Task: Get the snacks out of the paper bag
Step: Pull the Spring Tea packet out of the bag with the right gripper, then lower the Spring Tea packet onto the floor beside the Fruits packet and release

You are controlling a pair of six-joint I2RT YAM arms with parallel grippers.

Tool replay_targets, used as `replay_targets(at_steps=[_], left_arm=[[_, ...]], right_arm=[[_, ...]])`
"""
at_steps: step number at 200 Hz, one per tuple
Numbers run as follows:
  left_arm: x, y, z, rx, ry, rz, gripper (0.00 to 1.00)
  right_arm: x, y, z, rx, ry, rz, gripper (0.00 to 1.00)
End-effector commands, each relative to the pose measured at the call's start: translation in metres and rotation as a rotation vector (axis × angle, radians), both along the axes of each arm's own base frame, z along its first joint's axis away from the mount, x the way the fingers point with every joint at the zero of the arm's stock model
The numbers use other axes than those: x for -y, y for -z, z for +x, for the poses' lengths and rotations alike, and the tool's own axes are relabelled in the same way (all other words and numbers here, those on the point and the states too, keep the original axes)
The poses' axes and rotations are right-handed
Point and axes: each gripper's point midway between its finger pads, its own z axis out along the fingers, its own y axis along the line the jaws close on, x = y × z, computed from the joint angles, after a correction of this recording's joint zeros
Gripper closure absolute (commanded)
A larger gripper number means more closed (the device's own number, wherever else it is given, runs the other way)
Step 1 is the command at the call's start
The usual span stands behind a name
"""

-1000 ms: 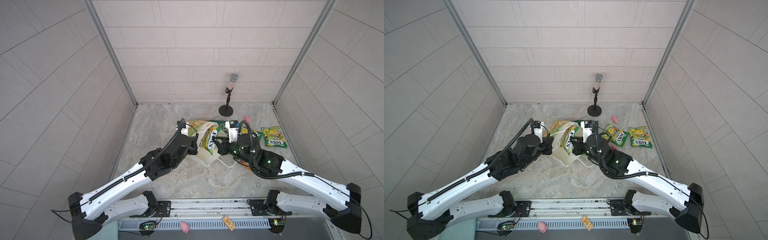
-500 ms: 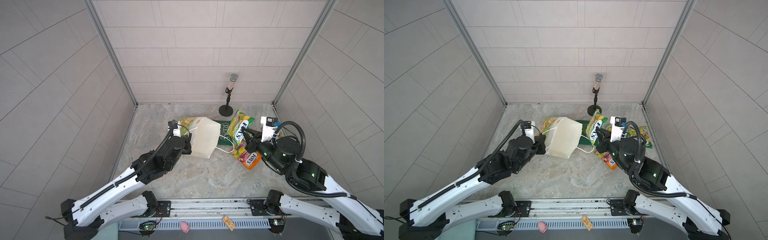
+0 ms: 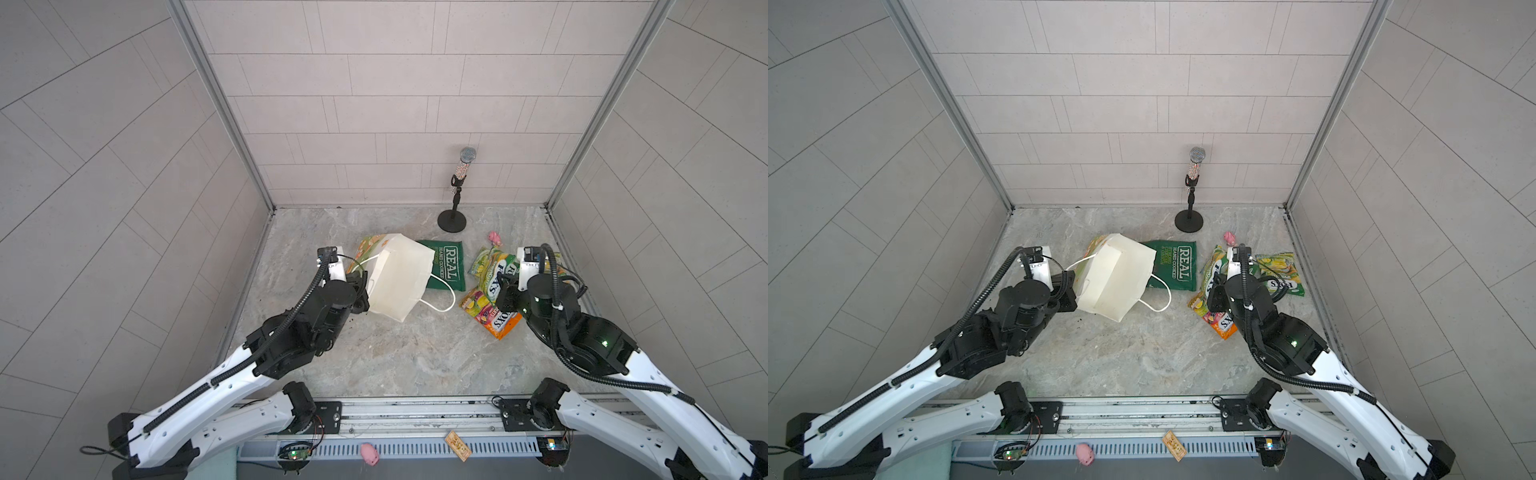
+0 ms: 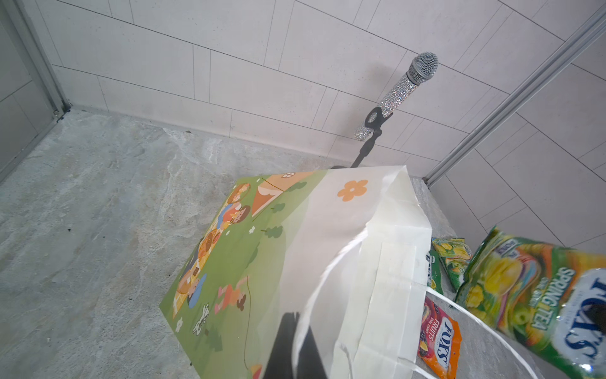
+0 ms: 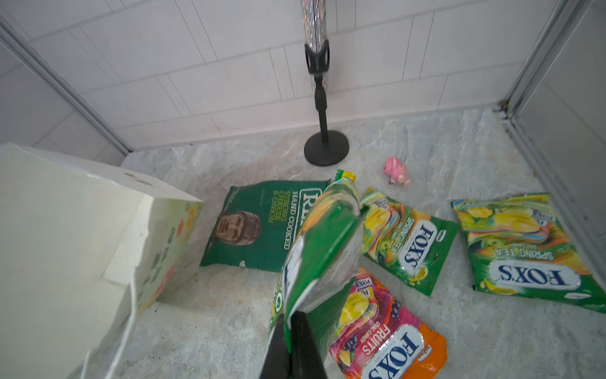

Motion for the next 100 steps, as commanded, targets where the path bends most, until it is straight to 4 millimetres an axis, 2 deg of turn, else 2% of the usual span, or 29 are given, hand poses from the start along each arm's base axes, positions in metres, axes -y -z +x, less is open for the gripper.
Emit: replay_targets(at_steps=[1,20,40,70,100], left_arm=[[-0.013,0.002,-0.002,0.009,-0.043,0.034,1.00],[-0.016,0.005,-0.002,0.006,-0.049,0.043,1.00],[-0.017,0.007,-0.002,0.003,-0.058,0.046,1.00],[-0.017,0.009,-0.002,0.002,-0.060,0.048,1.00],[-0.016,0.009,-0.002,0.001,-0.057,0.046,1.00]], right_arm=[[-0.037,0.017,-0.005,-0.094,-0.176,0.126,1.00],[-0.067,0.028,-0.007,-0.150,-0.308,0.205,1.00],[-0.088,0.033,-0.008,-0.186,-0.389,0.269,1.00],[-0.106,0.044,-0.009,-0.225,-0.457,0.318,1.00],[-0.121,0.064,-0.009,-0.288,-0.502,0.368,1.00]])
